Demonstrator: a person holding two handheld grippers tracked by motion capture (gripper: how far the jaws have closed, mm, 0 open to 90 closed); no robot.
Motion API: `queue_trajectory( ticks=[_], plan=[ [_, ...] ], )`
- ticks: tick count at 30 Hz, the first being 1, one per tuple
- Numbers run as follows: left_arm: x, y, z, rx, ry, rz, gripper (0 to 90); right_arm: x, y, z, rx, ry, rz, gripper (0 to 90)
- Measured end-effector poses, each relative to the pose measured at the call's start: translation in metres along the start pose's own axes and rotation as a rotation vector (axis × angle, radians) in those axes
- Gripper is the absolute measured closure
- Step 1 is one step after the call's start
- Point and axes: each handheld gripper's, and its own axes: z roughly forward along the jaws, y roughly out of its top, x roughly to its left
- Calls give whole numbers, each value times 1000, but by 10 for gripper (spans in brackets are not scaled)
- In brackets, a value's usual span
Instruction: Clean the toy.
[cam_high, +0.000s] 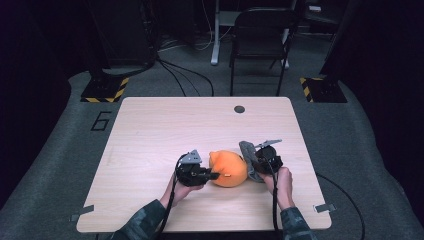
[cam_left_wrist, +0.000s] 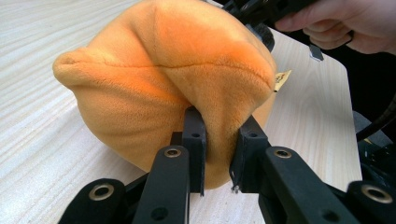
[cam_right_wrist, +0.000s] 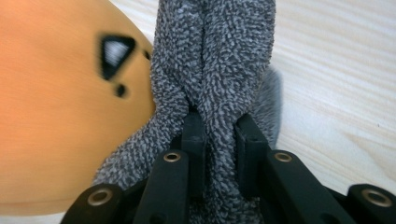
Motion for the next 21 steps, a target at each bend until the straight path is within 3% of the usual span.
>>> queue_trajectory(
  ticks=[1,4,6,8,11,14,17,19,20,21],
  plan=[
    [0,0,0,-1,2,1,777,0,-1,2,19,-6,20,771],
    [0,0,-1,-2,2,-2,777,-4,-6,14,61,-23,-3,771],
    [0,0,-1,-2,2,-1,776,-7,-7,17,71,-21,14,771],
    [0,0,-1,-3,1,5,777,-9,-4,8,41,-25,14,772],
    [0,0,-2,-3,3,3,776,-4,6,-21,-49,-14,5,773],
    [-1,1,-1,-2,5,4,776,15,18,-53,-152,34,-23,774],
    [-1,1,-1,0,9,7,776,51,28,-73,-226,100,-112,774],
    [-2,1,-1,-1,10,6,776,69,32,-76,-247,129,-168,774],
    [-2,1,-1,-1,10,6,776,69,32,-76,-247,129,-168,774],
    [-3,0,-1,-6,10,-2,776,87,34,-74,-260,160,-196,774]
  ],
)
